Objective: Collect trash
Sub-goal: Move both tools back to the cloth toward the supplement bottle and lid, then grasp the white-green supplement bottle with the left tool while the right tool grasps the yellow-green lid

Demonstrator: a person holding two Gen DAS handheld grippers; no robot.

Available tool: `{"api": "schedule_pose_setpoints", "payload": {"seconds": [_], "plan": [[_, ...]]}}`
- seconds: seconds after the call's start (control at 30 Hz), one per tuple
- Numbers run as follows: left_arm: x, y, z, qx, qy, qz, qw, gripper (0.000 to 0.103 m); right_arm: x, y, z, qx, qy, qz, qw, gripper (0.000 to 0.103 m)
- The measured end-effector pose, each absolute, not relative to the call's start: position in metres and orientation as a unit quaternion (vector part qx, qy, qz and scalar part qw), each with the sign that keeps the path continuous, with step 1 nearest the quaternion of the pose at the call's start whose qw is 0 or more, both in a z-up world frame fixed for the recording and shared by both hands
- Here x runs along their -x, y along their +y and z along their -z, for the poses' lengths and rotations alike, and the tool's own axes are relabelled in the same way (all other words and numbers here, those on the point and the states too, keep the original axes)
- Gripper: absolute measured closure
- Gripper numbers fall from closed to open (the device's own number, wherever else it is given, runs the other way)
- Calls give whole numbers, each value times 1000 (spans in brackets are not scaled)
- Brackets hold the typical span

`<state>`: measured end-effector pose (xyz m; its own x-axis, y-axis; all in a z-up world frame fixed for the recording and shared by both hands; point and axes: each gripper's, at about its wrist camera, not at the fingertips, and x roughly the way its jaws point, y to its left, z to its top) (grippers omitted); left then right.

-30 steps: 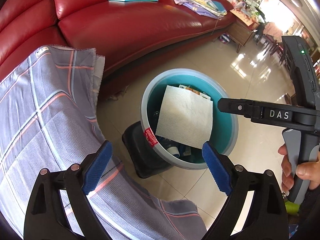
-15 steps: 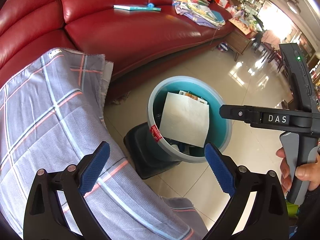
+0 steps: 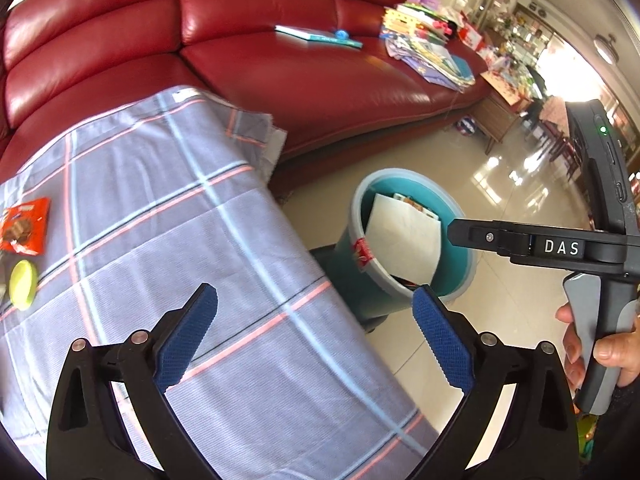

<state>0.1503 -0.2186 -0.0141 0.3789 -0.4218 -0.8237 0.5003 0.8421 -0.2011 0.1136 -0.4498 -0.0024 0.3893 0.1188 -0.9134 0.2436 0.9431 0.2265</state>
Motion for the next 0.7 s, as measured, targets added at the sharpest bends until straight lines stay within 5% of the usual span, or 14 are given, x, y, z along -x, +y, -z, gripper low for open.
{"api": "schedule_pose_setpoints", "payload": {"seconds": [0.7], "plan": [[-146, 45, 1, 81, 469, 87, 875, 5, -162, -202, -2, -46, 581, -96, 807, 18]]}}
